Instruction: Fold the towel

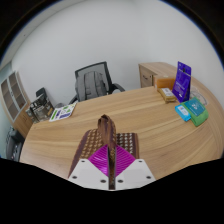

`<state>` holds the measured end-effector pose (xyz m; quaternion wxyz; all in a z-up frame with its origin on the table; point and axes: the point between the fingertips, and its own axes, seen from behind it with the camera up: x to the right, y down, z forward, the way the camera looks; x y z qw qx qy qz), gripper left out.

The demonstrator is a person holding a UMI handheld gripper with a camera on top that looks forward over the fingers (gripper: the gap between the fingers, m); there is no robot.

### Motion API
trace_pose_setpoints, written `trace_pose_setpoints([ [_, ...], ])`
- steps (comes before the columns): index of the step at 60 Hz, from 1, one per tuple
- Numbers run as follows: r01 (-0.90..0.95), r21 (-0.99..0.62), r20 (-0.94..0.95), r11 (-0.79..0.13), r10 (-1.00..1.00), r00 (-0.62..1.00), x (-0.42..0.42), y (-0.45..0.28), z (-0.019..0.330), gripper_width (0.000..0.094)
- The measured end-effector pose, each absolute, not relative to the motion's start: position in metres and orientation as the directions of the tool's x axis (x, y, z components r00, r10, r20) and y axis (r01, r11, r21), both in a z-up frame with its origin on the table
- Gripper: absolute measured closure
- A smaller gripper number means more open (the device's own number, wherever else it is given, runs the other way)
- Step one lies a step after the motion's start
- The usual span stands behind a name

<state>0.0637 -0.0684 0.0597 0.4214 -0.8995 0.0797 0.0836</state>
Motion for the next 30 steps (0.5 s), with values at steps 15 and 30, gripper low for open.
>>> trace_pose_setpoints([
  [15,-0.128,-0.735,-0.108,-0.665,-0.071,0.992,0.115,-0.079,0.028,0.0437],
  [30,-0.082,-0.747,-0.036,-0.66,-0.083,0.996,0.14,-0.114,0.067,0.0078],
])
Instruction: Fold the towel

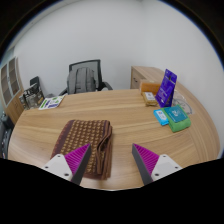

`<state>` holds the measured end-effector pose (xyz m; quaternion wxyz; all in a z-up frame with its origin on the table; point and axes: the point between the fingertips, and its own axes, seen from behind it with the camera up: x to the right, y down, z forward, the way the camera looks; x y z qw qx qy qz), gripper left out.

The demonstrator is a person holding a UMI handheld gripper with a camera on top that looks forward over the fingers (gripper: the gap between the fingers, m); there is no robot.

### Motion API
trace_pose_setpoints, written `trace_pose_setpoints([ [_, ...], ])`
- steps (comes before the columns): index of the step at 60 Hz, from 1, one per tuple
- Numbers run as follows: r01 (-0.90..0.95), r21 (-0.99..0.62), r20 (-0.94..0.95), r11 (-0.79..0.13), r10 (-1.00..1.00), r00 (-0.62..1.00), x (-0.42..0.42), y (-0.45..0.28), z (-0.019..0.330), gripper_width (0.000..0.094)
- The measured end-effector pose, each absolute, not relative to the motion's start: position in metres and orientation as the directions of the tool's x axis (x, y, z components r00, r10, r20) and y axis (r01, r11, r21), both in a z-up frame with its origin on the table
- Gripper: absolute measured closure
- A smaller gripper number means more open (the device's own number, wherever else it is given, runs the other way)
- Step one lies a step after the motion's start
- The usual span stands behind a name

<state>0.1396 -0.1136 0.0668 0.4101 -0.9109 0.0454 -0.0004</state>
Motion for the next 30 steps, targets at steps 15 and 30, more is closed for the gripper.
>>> trace_pose_setpoints([
  [15,-0.043,-0.775,0.028,-0.63,-0.104,0.994,0.111,-0.187,0.139,0.0076],
  [30,-0.034,-0.819,0.063,-0.573,-0.149,0.987,0.071,-0.277,0.205,0.0076],
])
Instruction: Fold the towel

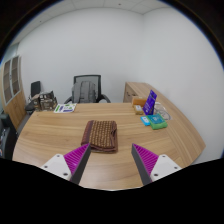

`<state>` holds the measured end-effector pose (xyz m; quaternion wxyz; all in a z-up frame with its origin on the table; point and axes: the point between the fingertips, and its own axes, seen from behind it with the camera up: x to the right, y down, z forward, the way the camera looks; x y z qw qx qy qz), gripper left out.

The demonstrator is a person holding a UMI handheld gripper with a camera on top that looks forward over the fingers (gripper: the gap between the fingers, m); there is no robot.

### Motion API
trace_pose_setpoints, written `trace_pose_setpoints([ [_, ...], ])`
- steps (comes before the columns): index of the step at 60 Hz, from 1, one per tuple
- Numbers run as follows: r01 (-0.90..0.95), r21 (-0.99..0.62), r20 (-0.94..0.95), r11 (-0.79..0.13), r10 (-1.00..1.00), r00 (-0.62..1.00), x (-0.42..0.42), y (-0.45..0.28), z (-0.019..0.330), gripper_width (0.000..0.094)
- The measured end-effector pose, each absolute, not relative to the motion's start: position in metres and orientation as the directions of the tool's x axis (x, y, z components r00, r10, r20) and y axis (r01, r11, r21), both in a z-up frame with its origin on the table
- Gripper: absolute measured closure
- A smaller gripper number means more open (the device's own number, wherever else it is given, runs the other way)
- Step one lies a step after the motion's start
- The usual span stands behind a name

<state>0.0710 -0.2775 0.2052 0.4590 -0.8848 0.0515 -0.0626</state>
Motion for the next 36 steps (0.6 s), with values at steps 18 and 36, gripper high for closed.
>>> trace_pose_setpoints([
  [18,-0.01,-0.84,0.092,-0.542,-0.161,0.983,0.041,-0.35,0.241,0.0076],
  [36,0.008,-0.85,0.1,-0.527,-0.145,0.984,0.024,-0.373,0.252,0.0078],
])
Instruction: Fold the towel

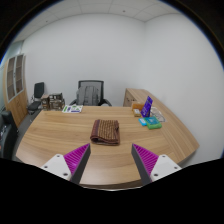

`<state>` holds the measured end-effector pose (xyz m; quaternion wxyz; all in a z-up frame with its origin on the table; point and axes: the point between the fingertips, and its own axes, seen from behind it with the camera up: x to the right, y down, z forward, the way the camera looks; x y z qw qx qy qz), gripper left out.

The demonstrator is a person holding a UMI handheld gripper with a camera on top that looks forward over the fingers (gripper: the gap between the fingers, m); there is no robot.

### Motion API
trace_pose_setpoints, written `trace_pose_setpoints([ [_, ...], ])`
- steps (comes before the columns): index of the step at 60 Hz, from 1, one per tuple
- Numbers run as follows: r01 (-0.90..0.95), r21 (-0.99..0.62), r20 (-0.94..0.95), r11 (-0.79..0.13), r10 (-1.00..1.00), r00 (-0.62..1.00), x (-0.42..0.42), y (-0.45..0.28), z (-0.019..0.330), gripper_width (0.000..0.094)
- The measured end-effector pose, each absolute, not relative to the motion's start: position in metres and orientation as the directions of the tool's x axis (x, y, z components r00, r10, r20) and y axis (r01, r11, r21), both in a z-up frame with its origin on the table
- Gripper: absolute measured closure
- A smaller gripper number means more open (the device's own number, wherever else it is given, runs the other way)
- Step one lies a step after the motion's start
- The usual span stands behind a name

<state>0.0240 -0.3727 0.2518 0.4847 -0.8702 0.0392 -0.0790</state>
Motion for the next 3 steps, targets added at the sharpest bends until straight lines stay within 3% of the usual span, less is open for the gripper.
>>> trace_pose_setpoints([
  [3,0.008,-0.852,0.097,-0.523,-0.142,0.985,0.0221,-0.3732,0.2532,0.0077],
])
